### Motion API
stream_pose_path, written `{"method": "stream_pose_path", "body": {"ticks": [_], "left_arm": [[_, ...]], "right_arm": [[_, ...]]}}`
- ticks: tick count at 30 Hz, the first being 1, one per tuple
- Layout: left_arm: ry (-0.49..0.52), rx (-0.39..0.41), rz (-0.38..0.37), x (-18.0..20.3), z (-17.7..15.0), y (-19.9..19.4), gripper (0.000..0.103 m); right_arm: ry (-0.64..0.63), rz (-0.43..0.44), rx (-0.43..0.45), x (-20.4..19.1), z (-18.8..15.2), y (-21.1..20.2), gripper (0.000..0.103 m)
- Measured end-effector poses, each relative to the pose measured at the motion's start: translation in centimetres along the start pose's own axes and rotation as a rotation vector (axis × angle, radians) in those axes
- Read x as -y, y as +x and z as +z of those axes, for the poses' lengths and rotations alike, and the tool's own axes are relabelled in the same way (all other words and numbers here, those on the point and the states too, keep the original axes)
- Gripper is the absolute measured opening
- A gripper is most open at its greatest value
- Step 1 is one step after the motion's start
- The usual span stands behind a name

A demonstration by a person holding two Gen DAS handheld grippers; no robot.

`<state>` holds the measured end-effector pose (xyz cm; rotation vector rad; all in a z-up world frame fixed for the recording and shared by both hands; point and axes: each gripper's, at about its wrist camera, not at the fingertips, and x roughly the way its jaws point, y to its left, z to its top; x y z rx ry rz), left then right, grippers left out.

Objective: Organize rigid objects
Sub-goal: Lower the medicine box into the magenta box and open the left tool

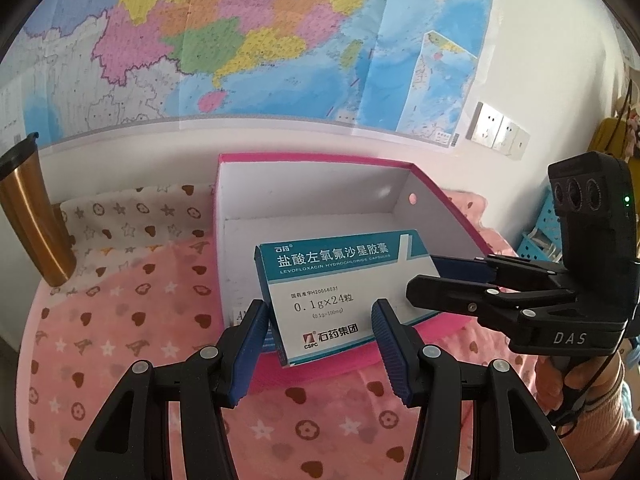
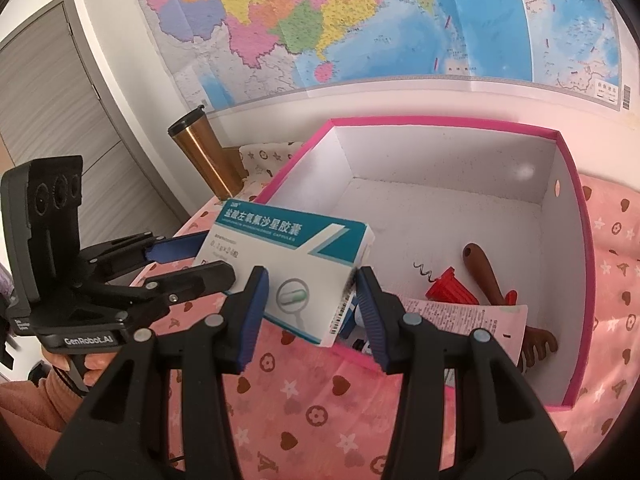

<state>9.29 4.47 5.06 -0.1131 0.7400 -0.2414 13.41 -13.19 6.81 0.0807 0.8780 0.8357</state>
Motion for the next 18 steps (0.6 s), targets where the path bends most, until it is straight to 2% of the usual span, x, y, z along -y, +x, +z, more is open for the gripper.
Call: {"method": "stream_pose_path", "body": {"ticks": [18], "left_arm": [[-0.022, -0.02, 0.025, -1.1, 0.6, 1.5, 0.054]], "right_arm": [[0.017, -0.014, -0.026, 0.4, 0.3, 1.7, 0.048]]}}
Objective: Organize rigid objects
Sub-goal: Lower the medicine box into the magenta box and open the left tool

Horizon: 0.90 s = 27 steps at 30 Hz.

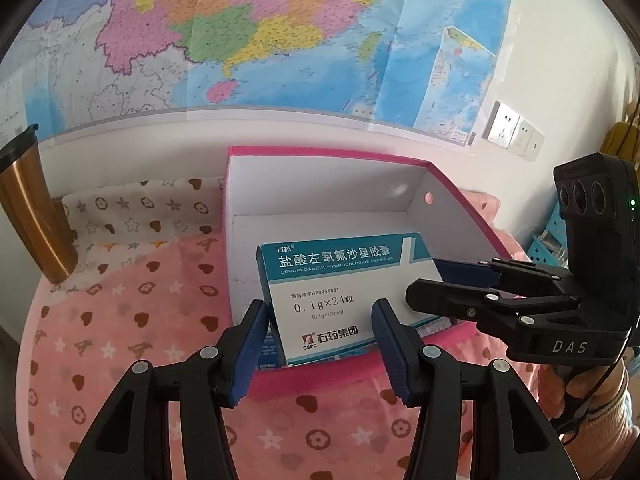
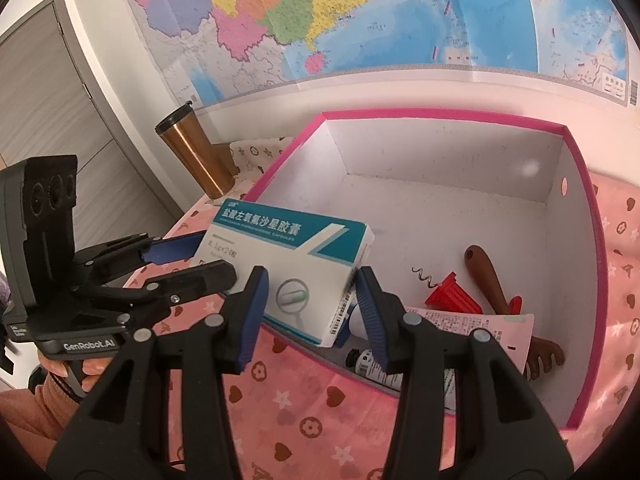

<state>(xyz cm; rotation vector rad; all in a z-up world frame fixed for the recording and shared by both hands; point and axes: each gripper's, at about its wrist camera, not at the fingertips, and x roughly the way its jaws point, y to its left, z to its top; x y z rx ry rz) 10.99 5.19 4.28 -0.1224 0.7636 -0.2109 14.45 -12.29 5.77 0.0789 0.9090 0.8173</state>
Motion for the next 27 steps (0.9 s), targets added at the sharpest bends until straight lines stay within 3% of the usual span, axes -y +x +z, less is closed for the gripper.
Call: {"method": "stream_pose_path", "body": {"ticks": [27], "left_arm": [[-0.022, -0.028, 0.024, -1.2, 0.5, 1.8, 0.054]], "right_arm": [[0.041, -0.016, -0.082, 0.8, 0.0, 3.7, 0.048]]}}
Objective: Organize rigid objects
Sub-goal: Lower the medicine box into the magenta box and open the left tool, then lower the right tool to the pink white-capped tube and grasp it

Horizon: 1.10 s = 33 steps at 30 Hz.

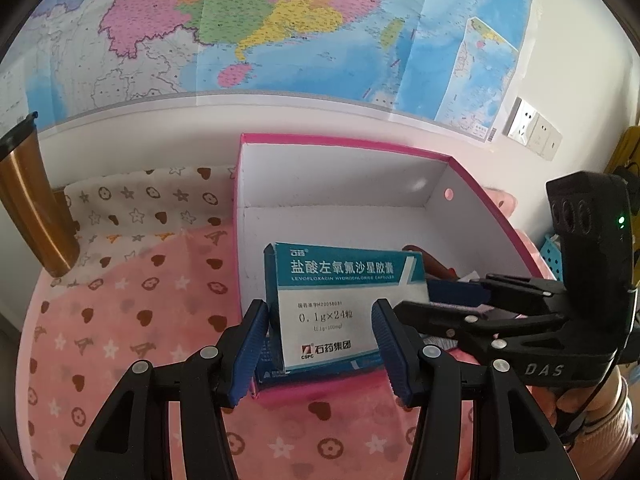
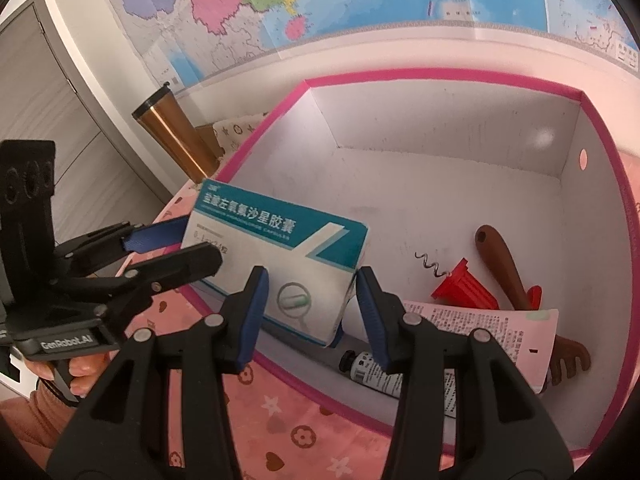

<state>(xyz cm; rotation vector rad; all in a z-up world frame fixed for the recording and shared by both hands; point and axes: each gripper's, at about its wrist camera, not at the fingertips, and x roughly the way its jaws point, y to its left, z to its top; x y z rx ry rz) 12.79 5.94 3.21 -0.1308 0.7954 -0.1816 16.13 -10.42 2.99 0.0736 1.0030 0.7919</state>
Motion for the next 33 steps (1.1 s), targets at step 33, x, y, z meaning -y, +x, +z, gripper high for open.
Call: {"method": "stream_pose_path", "body": {"ticks": [33], "left_arm": [[0.111, -0.177, -0.292, 9.0, -14.3, -3.0, 0.064]], "right_arm": [[0.119, -0.146, 0.052, 6.6, -14.5, -11.7, 0.057]]}}
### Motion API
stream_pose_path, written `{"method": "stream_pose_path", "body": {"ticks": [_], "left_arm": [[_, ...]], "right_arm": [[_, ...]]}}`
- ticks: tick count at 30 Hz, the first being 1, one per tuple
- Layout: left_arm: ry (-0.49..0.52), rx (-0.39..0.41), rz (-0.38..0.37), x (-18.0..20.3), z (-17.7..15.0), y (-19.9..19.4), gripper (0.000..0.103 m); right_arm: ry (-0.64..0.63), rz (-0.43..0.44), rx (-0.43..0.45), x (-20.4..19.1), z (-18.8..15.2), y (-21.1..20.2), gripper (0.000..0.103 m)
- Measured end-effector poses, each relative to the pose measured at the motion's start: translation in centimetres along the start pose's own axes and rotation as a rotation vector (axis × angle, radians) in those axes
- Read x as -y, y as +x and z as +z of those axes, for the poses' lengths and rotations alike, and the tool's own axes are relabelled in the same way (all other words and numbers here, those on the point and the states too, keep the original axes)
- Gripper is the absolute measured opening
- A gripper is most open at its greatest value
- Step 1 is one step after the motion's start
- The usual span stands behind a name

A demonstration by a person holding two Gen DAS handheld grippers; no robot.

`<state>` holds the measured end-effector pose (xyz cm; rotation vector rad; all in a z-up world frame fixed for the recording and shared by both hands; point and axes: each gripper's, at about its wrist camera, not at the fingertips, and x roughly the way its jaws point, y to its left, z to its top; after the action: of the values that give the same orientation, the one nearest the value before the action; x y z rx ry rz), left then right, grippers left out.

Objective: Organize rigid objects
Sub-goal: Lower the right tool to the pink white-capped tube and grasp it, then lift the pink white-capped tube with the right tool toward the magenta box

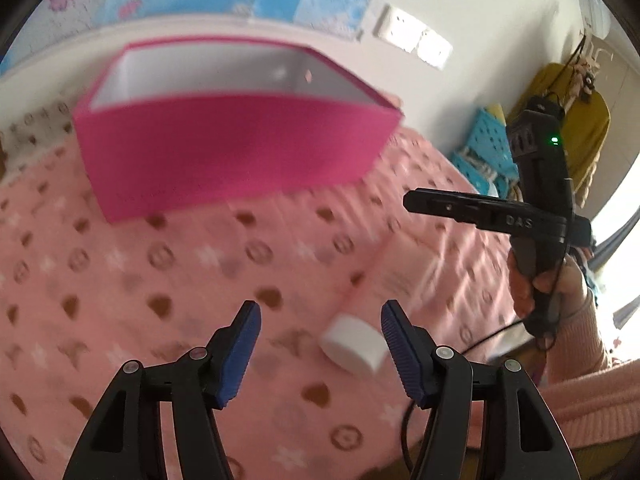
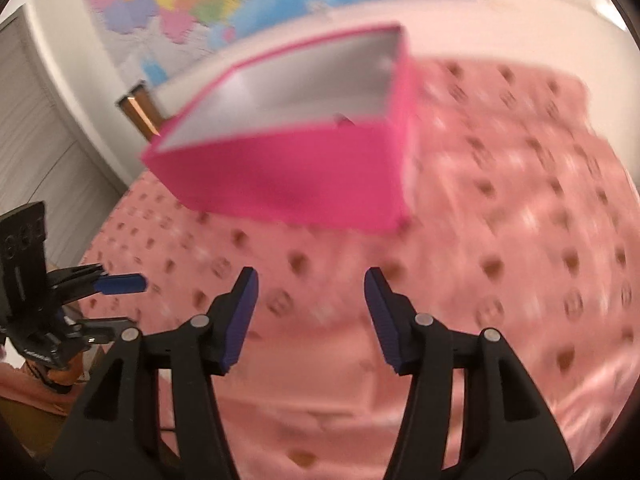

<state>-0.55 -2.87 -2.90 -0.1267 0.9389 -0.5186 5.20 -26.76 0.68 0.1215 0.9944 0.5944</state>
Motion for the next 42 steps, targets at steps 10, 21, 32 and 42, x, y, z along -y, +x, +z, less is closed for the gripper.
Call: {"method": "stream_pose_path", "body": {"ticks": [10, 21, 32, 42], "left_arm": [[-0.02, -0.093, -0.054, 1.6, -2.2, 1.5, 0.061], [-0.035, -0.111, -0.032, 2.0, -2.3, 1.6, 0.043], [-0.091, -0.055, 0.061, -0.6, -0.6, 1.1, 0.043], [-0.103, -0.055, 0.073, -1.3, -0.9, 1.1, 0.043]], "right_arm": [[0.079, -0.004, -0.054, 2.5, -3.4, 0.4, 0.057], [0.051, 0.046, -0.062, 1.0, -4.0, 0.7, 0.058], [0.098, 0.13, -0.045, 0.3, -4.2, 0.8, 0.059], [0.085, 0.144, -0.061, -0.2, -4.4, 1.5, 0.059]]}}
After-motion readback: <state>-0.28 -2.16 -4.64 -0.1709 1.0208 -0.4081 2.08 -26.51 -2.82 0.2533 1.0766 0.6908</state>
